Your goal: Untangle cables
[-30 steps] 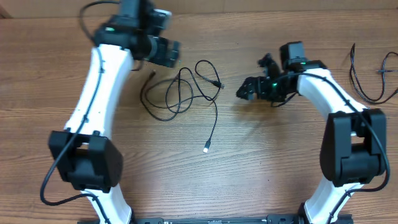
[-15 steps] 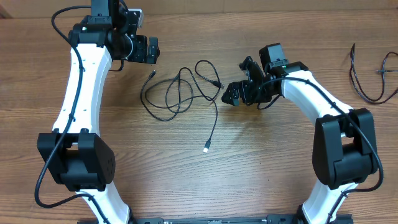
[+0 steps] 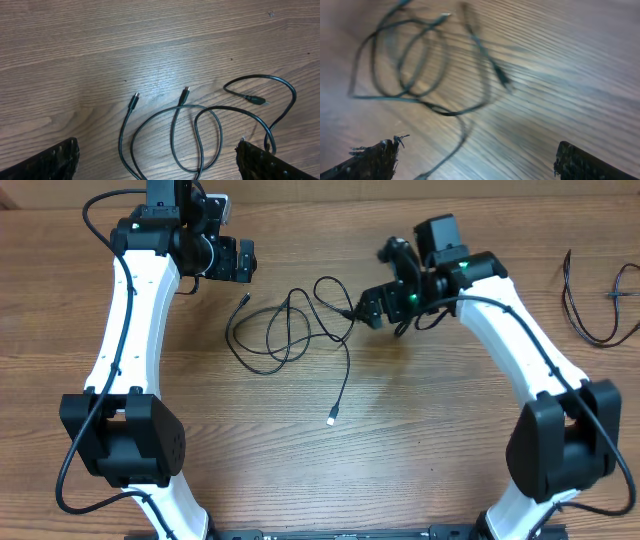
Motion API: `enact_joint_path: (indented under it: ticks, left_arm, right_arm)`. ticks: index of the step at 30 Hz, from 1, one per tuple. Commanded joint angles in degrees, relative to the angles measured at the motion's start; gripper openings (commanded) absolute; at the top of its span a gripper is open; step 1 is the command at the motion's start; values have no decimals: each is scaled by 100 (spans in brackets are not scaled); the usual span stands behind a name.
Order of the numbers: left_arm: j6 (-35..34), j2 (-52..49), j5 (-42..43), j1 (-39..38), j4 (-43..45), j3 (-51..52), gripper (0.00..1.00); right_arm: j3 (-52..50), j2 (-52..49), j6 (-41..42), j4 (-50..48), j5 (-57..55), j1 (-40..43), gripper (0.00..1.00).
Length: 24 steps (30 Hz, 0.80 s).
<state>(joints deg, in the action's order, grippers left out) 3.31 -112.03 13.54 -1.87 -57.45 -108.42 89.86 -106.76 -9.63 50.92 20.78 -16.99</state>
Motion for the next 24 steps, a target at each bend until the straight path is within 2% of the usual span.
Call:
enact_joint_path:
  ticks: [1, 9, 11, 13, 19, 24]
  left_arm:
    - [-57, 17, 92, -2, 7, -79, 100]
    - [-57, 17, 92, -2, 7, -79, 100]
    - [-57, 17, 94, -2, 7, -79, 100]
    - [-57, 17, 92, -2, 7, -79, 100]
    - [-57, 17, 94, -2, 7, -79, 100]
    - [-57, 17, 94, -2, 7, -79, 100]
  right_arm:
    - [85, 122, -413, 28, -24, -503, 100]
    - [20, 120, -610, -291, -450, -1353, 100]
    - [20, 109, -911, -216, -422, -1486, 100]
    - [20, 109, -1687, -9, -426, -1740, 100]
    - [15, -11, -2979, 116, -538, -2146, 100]
    - [15, -271, -2986, -350, -575, -2188, 100]
